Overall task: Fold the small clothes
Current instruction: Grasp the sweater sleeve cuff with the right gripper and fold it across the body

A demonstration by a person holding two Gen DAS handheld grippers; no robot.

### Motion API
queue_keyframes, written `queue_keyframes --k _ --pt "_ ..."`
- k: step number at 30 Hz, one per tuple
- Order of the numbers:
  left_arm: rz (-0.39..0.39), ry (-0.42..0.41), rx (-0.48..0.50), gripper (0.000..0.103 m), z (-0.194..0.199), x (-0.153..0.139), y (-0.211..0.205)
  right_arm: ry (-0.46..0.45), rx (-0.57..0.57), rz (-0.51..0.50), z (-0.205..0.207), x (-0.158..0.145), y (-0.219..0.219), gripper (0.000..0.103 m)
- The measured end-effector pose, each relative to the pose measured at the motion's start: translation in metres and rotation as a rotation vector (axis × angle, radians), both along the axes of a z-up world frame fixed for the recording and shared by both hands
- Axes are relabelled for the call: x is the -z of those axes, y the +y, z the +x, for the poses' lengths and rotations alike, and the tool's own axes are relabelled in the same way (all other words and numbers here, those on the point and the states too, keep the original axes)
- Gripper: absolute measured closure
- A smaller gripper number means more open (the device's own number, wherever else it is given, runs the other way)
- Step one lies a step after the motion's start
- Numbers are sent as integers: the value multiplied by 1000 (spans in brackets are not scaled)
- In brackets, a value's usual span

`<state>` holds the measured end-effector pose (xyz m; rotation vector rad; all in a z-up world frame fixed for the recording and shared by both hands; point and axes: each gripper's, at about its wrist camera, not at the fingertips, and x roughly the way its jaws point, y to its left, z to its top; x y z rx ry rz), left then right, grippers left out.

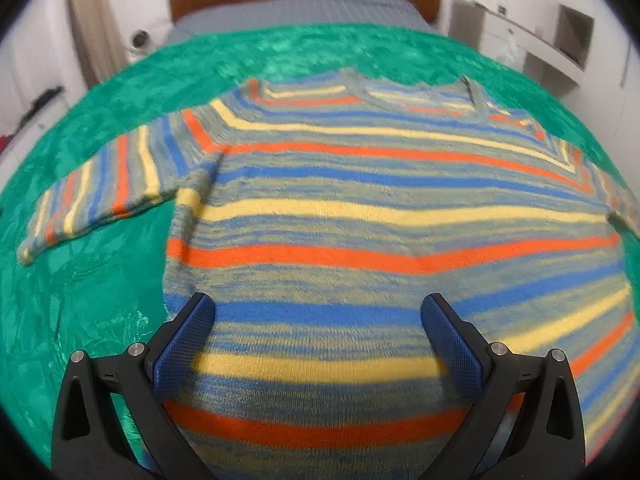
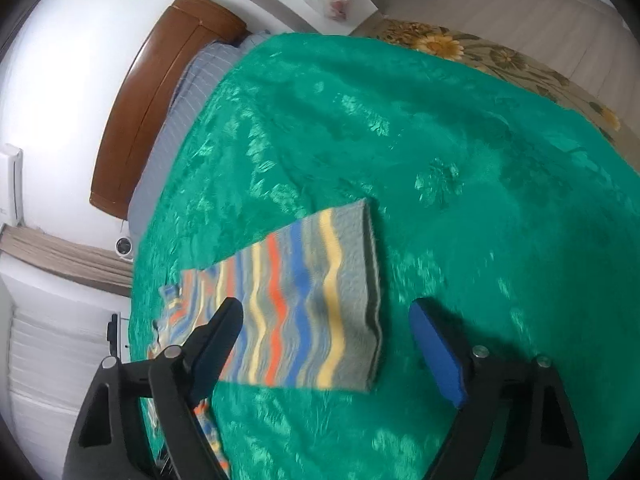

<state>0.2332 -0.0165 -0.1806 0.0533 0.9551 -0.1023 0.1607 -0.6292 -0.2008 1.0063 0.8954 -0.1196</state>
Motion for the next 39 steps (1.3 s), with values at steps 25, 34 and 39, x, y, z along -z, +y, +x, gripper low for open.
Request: queue_keyframes --k 25,34,39 --pt "227 -128 -245 1 -73 -32 85 -201 -373 -330 115 -187 221 99" --pt "129 -114 -349 1 -99 -5 139 -251 -627 43 191 -111 408 40" --pt "83 -119 -362 0 -104 -1 147 -189 -640 67 181 -61 401 40"
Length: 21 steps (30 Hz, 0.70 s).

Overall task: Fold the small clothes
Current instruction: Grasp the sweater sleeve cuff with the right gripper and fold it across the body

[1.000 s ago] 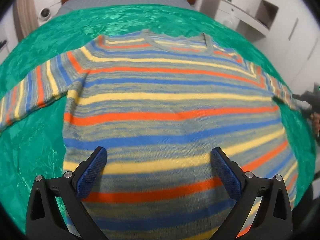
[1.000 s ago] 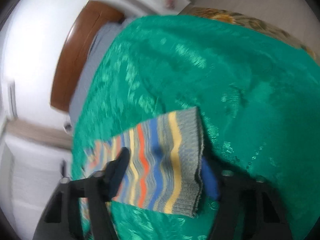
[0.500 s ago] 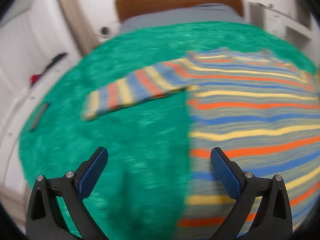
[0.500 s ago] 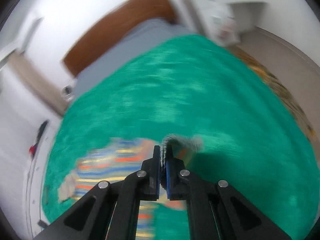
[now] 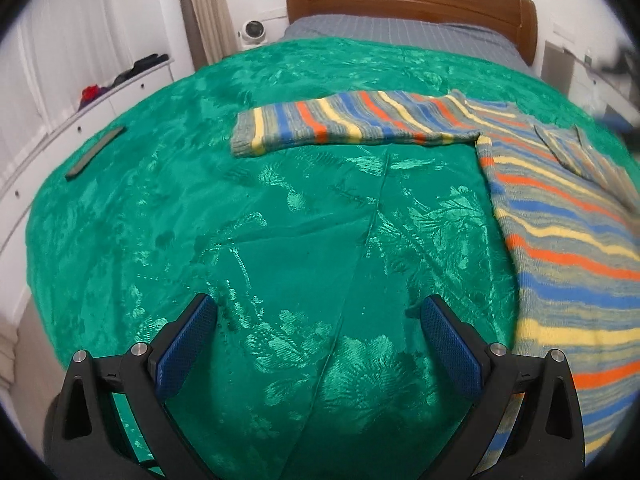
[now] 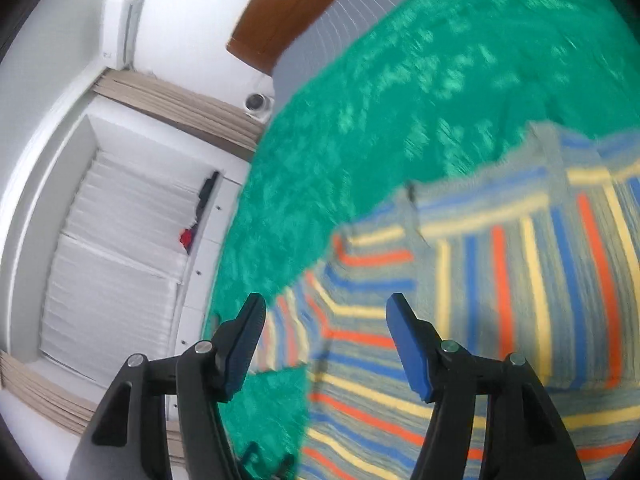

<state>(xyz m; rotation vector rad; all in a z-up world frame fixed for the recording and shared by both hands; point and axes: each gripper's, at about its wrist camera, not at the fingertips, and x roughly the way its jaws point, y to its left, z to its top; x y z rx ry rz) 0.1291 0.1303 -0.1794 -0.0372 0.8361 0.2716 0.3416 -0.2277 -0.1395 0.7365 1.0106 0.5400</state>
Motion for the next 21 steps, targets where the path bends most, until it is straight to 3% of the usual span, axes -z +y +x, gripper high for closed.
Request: queue_keyframes --k 3,5,7,8,13,17,21 --pt "4 0 -6 0 3 2 -2 50 -5 -149 -26 29 -32 40" --pt "26 5 0 0 4 5 -5 89 21 -300 -40 53 -63 40" --pt "35 7 9 0 3 6 -5 39 39 -326 -58 62 -97 55" --pt "32 7 14 0 2 6 -4 24 64 -351 -65 59 -109 55" --pt "26 17 17 0 3 11 -4 -76 166 -382 -115 32 -161 35" --pt "42 23 6 0 4 13 -7 -137 224 -458 -152 15 -185 30" --pt "38 28 3 0 5 14 -7 -114 320 -533 -188 31 -216 29"
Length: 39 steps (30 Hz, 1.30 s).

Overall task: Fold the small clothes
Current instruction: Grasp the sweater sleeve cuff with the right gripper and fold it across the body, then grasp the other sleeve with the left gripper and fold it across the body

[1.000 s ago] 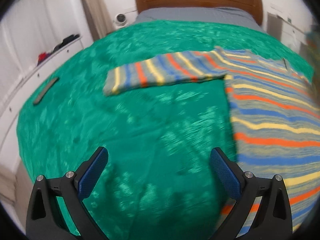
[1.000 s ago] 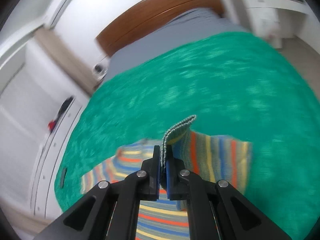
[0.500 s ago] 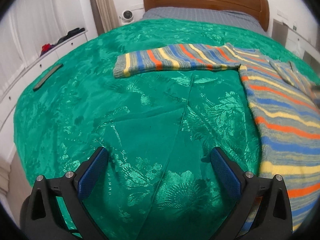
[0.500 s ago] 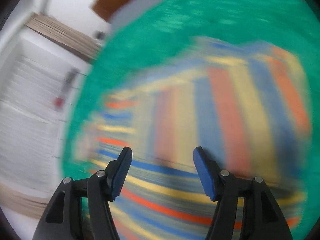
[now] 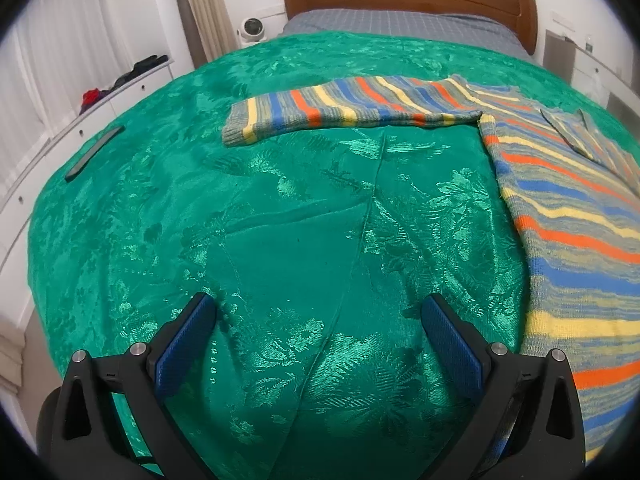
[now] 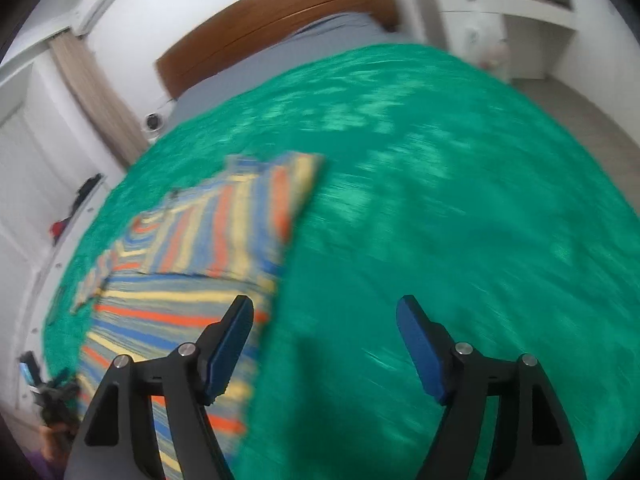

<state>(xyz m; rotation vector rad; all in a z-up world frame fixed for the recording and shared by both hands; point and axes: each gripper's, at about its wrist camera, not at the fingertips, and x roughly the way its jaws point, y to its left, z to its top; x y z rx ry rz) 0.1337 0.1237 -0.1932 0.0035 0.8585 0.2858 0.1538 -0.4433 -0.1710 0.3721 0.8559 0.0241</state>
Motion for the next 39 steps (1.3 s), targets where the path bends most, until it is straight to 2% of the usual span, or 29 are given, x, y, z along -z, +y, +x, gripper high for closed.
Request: queue_keyframes --k 3,5,8,10,12,15,21,25,27,32,35,37,38,39 --pt "-10 24 2 0 3 -1 1 15 61 -36 -24 20 -17 29" --pt "-26 53 10 0 7 -4 4 -18 70 -31 -34 28 -20 29" --pt "-96 100 15 0 12 -13 13 -55 56 -89 -37 34 -12 24" --pt "-154 91 16 0 12 -22 19 -60 33 -119 -34 37 -7 12" --pt "-202 52 16 0 10 -36 26 -59 17 -139 -30 40 -3 9" --pt "-229 9 17 0 14 -56 37 -71 15 -117 -31 42 -5 9" --pt "-295 7 6 0 48 -82 86 -88 13 -100 -33 44 -6 8" --pt "-341 39 -69 0 84 -83 137 -86 10 -107 -33 45 -5 7" --pt "-401 64 -100 1 106 -78 163 -84 8 -107 -33 46 -5 7" --pt "-444 96 -147 2 137 -60 189 -79 8 -117 -32 46 -3 7" --pt "-450 120 -127 9 149 -49 180 -74 8 -125 -30 45 -2 7" --pt "-435 162 -99 24 160 -38 168 -71 8 -132 -30 46 -1 7" --pt "-429 185 -94 28 165 -31 163 -69 8 -134 -30 46 -1 7" --pt "-420 208 -98 40 168 -23 160 -68 8 -137 -29 46 0 7"
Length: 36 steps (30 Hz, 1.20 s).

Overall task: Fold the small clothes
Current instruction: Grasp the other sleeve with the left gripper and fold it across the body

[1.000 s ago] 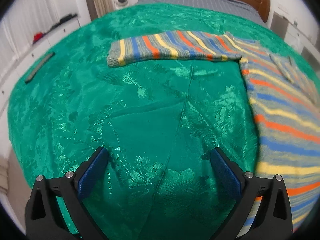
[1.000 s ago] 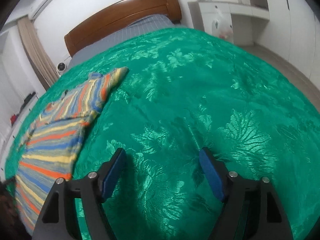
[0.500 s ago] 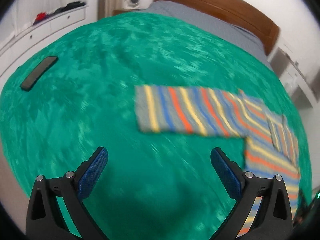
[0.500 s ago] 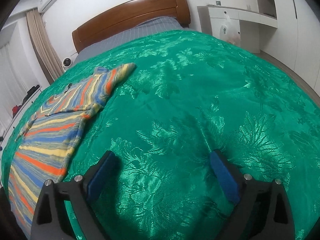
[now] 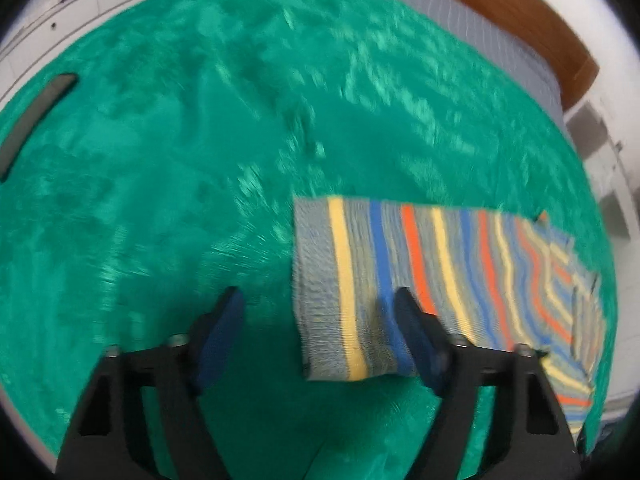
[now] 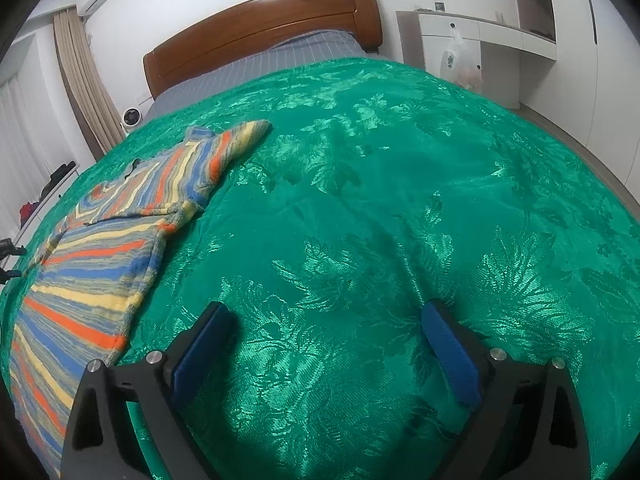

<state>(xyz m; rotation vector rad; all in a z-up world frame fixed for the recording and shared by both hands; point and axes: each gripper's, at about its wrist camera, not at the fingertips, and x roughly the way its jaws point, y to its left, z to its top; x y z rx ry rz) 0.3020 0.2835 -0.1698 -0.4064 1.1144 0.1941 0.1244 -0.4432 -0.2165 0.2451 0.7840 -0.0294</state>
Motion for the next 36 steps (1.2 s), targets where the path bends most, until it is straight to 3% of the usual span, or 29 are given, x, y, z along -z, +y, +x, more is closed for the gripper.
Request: queue_keyframes --k 2,3,5,9,15,18,20,21,24,28,30,34,36 --pt "51 10 -10 71 2 5 -6 3 0 -5 0 0 1 7" --pt "69 4 -10 101 2 3 -9 4 0 -7 1 0 1 7" --pt "64 -3 -13 101 2 -8 -12 4 0 -9 1 0 1 7" --pt "175 -79 88 101 13 -67 -48 1 -1 -6 1 0 1 7" --pt "211 -280 401 101 26 -166 -184 -2 -1 -2 0 0 1 6" --pt "181 -332 537 101 23 -178 -253 0 -1 -5 0 0 1 6" --pt "115 -337 618 99 24 -172 -292 1 -1 -6 0 0 1 6" --pt "66 -332 661 91 26 -163 -311 0 -1 -6 0 0 1 6" --pt "-24 -283 695 14 24 -129 -346 0 -1 -6 0 0 1 6" --pt "-34 -247 630 11 15 -93 -334 0 -1 -6 0 0 1 6" --pt "40 -202 584 11 9 -70 -315 -2 -5 -3 0 0 1 5" --pt "274 -52 577 11 -13 -14 -289 -4 -10 -1 1 1 1 5" --pt "319 -37 600 7 -39 -2 -270 -3 -9 -3 1 1 1 5"
